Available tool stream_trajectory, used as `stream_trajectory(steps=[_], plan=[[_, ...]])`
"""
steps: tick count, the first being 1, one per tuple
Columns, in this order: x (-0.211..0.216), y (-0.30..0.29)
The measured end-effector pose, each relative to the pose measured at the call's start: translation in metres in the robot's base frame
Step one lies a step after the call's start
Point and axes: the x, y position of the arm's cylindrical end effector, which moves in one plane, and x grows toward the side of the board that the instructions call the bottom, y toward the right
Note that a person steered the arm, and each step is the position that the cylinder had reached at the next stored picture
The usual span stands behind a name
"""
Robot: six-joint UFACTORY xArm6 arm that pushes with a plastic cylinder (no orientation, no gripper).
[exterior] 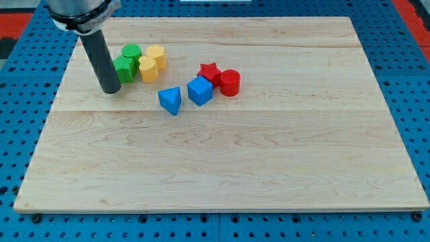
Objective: Move the red circle towards the top of the board
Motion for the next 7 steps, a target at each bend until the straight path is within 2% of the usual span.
stream_trajectory(steps=[2,3,4,5,6,7], plan=[[-0.001,-0.004],[0.028,-0.004],[0.080,0.040],[0.090,0.131],[0.090,0.194],[0.060,0.266]])
